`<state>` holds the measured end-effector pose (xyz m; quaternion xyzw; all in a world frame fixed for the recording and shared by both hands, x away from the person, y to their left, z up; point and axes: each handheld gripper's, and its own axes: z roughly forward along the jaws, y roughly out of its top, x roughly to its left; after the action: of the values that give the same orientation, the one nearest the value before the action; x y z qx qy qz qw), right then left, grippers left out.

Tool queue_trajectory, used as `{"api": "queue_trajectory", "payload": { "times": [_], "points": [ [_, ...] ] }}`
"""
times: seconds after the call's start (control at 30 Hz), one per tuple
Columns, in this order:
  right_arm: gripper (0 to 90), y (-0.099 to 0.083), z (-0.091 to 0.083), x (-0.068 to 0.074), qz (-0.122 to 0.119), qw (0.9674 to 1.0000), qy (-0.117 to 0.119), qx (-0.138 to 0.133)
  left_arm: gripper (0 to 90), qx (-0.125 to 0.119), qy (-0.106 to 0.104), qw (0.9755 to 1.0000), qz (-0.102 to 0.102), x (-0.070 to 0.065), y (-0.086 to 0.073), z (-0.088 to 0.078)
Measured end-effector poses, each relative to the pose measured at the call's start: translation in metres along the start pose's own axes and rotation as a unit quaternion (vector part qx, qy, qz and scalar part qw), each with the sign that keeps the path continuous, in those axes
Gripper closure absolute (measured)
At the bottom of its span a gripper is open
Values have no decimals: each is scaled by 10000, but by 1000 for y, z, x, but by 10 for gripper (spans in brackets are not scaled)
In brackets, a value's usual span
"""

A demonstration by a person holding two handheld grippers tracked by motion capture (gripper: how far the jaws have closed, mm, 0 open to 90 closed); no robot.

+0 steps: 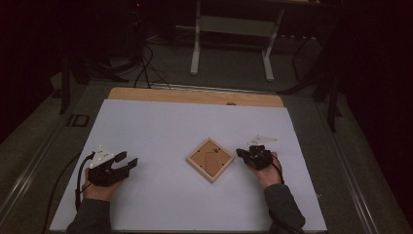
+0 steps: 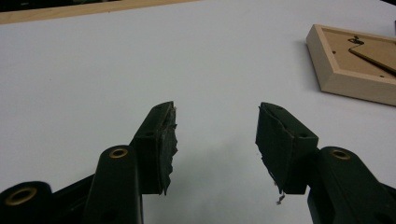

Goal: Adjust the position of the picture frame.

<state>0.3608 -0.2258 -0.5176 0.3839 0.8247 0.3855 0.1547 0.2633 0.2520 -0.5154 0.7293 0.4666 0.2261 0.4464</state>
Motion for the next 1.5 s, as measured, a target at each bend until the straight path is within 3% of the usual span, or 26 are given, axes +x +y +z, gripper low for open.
{"api": "queue_trajectory", "payload": {
  "times": [0.2, 0.53, 0.77, 1.0, 1.5],
  "points": [
    [899, -3, 10, 2, 61, 9998, 189, 86, 483, 21, -28, 10000, 15, 0, 0, 0],
    [899, -9, 9, 18, -306, 9988, 273, 260, 495, 47, -41, 10000, 30, -2, 0, 1],
    [899, -13, 6, 30, -386, 9980, 423, 255, 486, 39, -58, 10000, 1, -2, 0, 2],
    [899, -14, 5, 42, -497, 9968, 554, 294, 485, -33, -255, 9996, -73, -9, 2, 4],
    [898, -17, 4, 53, -562, 9952, 734, 323, 479, 69, -612, 9981, 58, -30, 9, 21]
  ]
}}
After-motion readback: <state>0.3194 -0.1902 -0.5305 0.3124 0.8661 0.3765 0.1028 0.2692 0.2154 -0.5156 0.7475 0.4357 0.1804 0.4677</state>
